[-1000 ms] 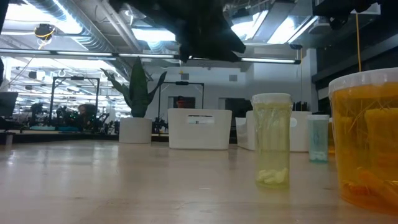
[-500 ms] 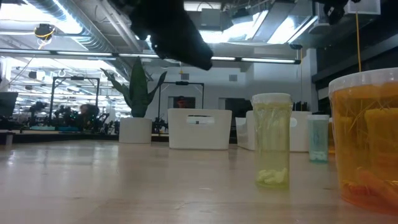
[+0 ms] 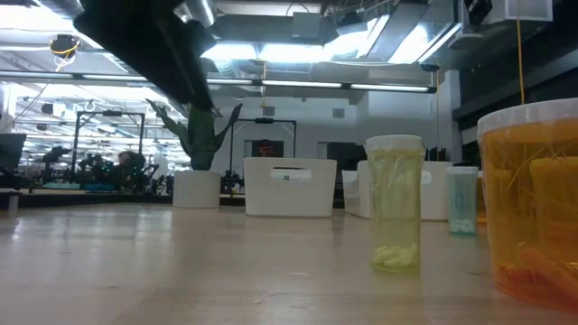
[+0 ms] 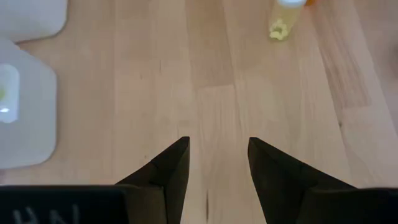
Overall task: Pick and place medicine bottles into bin by pill shape (circle, oval)
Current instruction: Put the yellow pill bottle into the left white bin
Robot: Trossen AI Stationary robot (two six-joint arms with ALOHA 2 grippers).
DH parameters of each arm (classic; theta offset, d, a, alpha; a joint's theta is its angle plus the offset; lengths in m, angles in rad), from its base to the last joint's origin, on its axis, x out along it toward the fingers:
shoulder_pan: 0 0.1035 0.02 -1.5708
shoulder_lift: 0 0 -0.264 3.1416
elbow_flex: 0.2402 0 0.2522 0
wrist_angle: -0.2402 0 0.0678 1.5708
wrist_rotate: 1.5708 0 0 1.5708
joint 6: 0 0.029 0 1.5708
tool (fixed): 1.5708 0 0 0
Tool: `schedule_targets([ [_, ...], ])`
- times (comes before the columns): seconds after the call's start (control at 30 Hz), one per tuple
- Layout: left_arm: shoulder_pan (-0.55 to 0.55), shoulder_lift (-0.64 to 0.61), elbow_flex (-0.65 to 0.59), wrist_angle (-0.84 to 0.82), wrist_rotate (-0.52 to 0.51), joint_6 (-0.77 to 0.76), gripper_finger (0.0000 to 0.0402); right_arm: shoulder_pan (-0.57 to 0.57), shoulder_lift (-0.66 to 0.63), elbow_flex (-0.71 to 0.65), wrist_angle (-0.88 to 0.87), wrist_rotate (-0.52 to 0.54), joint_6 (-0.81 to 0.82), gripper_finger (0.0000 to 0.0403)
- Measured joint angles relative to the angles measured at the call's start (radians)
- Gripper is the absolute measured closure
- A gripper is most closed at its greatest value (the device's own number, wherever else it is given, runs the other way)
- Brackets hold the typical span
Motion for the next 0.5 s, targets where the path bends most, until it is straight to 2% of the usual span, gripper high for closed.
schedule_targets([
  [0.2,0.015,-0.024,0.000,-0.016,0.000,0.032,0.0246,0.000,0.054,0.000,0.041,0.000,-0.025,0.0363],
  [0.33,0.053,-0.067,-0.001,-0.062,0.050,0.036,0.0246,0.000,0.108,0.000,0.059,0.000,-0.024,0.0363],
  [0.5,0.112,-0.204,-0.117,-0.041,0.078,0.035,0.0246,0.000,0.169,0.000,0.077,-0.003,-0.021,0.0363],
])
